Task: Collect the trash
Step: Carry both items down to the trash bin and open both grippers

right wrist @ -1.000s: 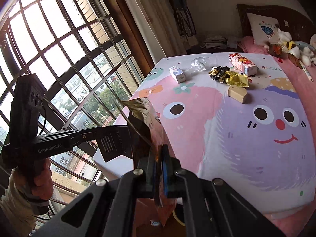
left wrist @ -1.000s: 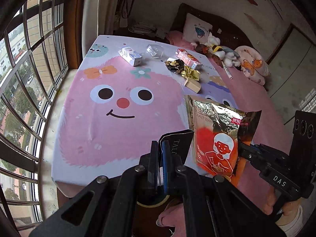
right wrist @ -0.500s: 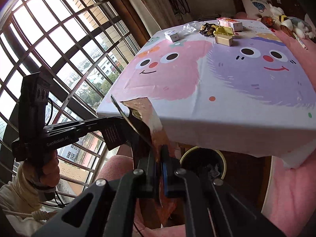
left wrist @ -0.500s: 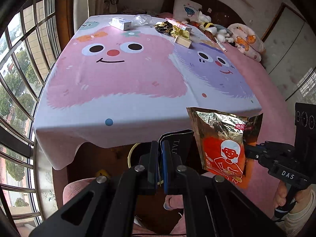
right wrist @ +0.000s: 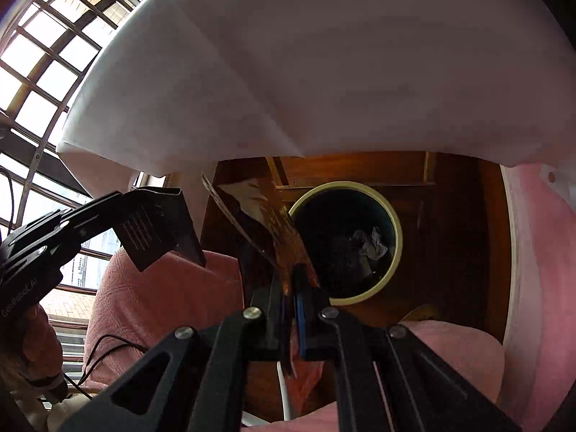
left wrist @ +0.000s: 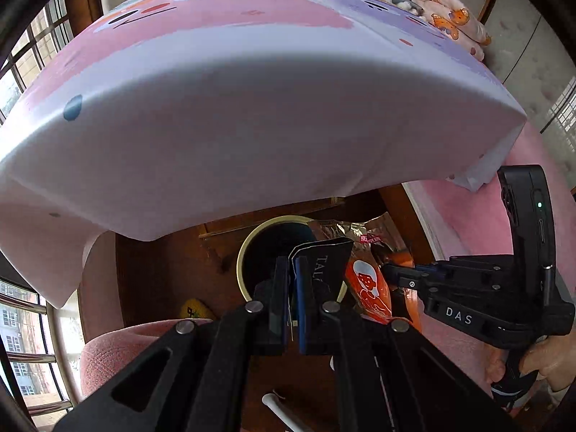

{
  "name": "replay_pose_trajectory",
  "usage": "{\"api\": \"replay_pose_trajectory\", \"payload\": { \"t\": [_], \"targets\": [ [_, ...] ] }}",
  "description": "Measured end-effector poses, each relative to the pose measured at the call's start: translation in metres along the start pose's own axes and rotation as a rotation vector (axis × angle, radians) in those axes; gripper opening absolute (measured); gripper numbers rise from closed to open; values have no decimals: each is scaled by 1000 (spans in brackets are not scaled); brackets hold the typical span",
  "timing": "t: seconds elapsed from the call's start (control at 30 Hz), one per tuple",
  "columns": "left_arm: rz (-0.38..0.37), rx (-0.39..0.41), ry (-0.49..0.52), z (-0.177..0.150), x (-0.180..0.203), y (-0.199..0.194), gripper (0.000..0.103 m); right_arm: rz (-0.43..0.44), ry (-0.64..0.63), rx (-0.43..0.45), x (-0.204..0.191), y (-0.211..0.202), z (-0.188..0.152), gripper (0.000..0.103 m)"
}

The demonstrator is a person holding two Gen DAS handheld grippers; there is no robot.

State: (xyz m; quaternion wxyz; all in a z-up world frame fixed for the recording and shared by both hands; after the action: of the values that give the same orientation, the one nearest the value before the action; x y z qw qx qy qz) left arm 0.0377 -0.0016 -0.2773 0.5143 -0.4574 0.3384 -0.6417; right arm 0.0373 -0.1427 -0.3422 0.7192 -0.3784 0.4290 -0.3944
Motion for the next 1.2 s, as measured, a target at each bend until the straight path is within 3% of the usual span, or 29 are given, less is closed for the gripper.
{"api": "replay_pose_trajectory", "payload": {
  "t": [0.17, 0.43, 0.67, 0.8, 0.87, 0.9, 0.97, 1.0, 1.2],
  "targets": [
    [40, -52, 15, -9, -2, 63, 2, -10, 116, -27, 29, 48, -2, 5],
    [101, -161, -45, -27, -21, 164, 2, -3, 304, -70, 72, 120, -9, 5],
    [109, -183, -94, -21, -25, 198, 2, -54, 264, -177, 86, 157, -18, 8],
    [113, -203, -114, -21, -27, 208, 8, -69, 277, -185, 91, 165, -17, 8],
    [122, -204, -126, -20, -29, 209, 24, -85, 278, -201, 92, 172, -19, 12],
    [126, -206, -136, -19, -31, 210, 30, -92, 284, -211, 93, 175, -20, 18],
    [129, -203, -157, -17, -36, 210, 58, -100, 293, -229, 94, 179, -23, 35],
    [134, -201, -166, -17, -38, 211, 63, -103, 293, -231, 94, 180, -24, 44],
    [154, -199, -187, -17, -46, 215, 83, -127, 262, -224, 90, 181, -23, 50]
  ]
}}
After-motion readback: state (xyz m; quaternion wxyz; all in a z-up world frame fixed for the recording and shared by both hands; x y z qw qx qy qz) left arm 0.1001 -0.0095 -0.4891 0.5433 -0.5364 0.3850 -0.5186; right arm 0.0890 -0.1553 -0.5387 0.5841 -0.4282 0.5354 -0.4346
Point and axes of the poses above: each gripper's, at about its wrist camera, not at the fingertips, and y roughly the way its jaws point, x to its right, z to its top, the point moved 5 cm from there along y, roughly the way its jaws point, and after that the axes turned 14 degrees about -y, right-handed, at the moved point
